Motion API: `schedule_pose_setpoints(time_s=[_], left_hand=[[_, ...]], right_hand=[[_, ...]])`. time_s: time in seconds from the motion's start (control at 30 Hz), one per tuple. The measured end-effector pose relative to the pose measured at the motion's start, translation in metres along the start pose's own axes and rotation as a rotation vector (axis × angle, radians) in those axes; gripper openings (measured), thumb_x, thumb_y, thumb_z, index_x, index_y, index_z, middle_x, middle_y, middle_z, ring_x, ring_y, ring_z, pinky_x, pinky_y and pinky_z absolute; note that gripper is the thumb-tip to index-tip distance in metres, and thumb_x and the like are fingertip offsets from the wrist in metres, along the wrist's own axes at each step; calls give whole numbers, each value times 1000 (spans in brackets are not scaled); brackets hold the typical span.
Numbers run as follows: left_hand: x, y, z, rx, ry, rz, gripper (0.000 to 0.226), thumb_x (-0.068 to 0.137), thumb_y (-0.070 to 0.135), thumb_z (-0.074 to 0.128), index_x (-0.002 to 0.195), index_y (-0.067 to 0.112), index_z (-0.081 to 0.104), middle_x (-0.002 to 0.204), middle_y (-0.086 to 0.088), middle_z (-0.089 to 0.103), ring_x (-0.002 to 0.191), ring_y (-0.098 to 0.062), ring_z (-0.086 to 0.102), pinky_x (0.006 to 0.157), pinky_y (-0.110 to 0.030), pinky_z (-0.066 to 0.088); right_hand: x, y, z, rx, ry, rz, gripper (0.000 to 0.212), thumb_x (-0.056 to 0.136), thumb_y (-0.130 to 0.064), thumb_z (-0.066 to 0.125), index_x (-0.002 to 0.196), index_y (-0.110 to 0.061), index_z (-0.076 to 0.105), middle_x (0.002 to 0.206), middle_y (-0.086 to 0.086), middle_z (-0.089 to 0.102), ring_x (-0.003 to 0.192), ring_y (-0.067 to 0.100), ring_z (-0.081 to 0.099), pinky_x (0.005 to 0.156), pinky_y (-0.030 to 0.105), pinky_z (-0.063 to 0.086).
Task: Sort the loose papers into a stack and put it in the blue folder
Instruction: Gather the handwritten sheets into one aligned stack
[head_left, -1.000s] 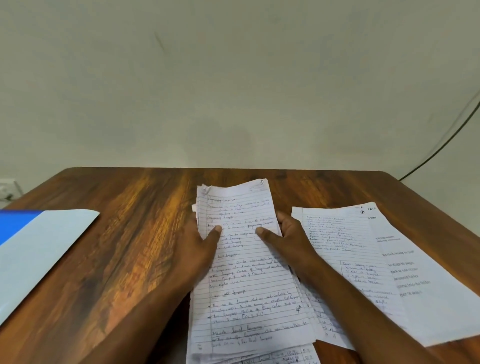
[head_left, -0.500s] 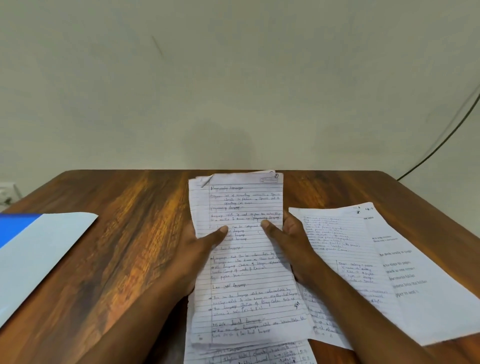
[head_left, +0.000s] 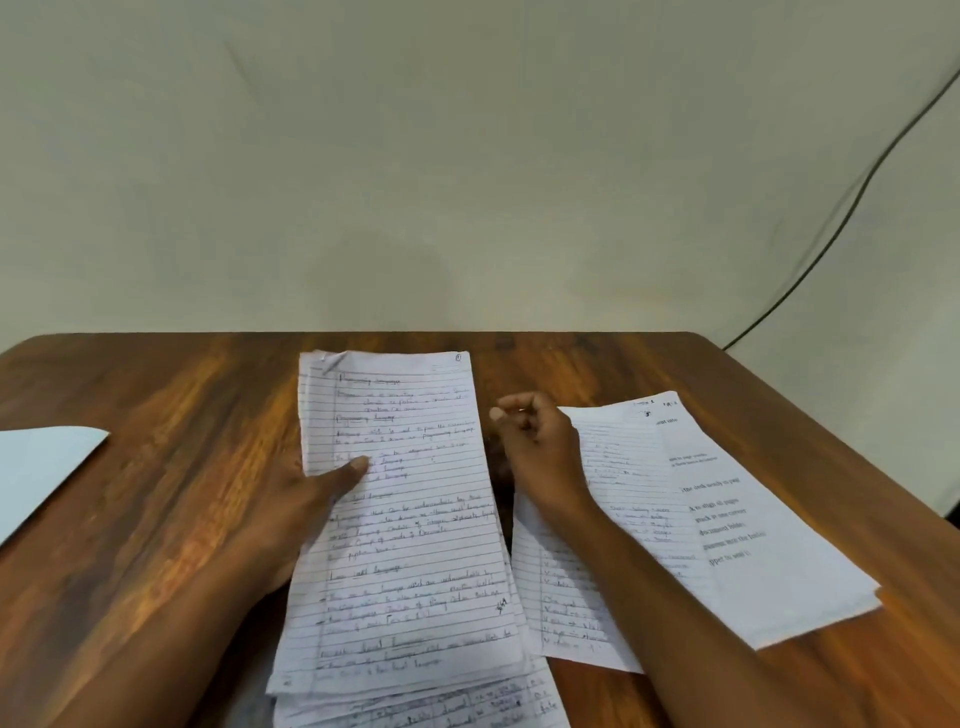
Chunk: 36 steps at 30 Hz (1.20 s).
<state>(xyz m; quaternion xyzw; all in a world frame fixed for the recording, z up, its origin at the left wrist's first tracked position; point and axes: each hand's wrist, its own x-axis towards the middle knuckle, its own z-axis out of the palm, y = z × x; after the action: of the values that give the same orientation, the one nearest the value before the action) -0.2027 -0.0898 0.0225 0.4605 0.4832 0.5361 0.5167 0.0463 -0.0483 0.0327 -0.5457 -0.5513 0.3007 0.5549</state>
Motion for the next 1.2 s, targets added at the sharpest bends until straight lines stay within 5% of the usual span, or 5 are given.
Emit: schedule_pose_setpoints(time_s=[0.2,0.4,0.63,0.93,1.2], left_hand=[[-2,1,1,-29,-37,8,32,98,7,66,130,11,65,116,-13,78,104,-34,77,94,-55,59],[0,0,-1,-28,-37,12,35,97,7,67,131,12,64,119,-14,77,107,-36,76,98,-60,56],[1,-3,-3,-20,-40,7,34,95,9,70,129,10,66,118,-15,77,107,-37,76,100,-61,55],[-2,1,-2,-4,-41,-5,29,97,9,69,125,14,68,115,-10,79,104,-31,77,95,-53,59],[0,-1,-4,4,-46,-7,30,96,11,70,126,14,68,115,-11,79,105,-33,77,99,-57,56]], right_hand=[[22,7,-56,-756,278,33,39,89,-34,80,121,-22,62,125,4,64,111,27,64,81,35,50],[38,7,-107,-1000,198,439,111,70,-74,81,151,-12,40,158,20,43,144,42,42,113,56,37],[46,17,-126,-752,68,444,82,62,-50,98,123,-7,65,125,14,71,102,30,68,82,38,52],[41,-11,-124,-345,-312,360,32,79,-5,89,108,-12,77,91,1,82,81,23,80,72,35,63],[35,-20,-103,-86,-78,88,8,95,-15,75,98,-22,77,97,-2,81,89,20,79,79,39,63]])
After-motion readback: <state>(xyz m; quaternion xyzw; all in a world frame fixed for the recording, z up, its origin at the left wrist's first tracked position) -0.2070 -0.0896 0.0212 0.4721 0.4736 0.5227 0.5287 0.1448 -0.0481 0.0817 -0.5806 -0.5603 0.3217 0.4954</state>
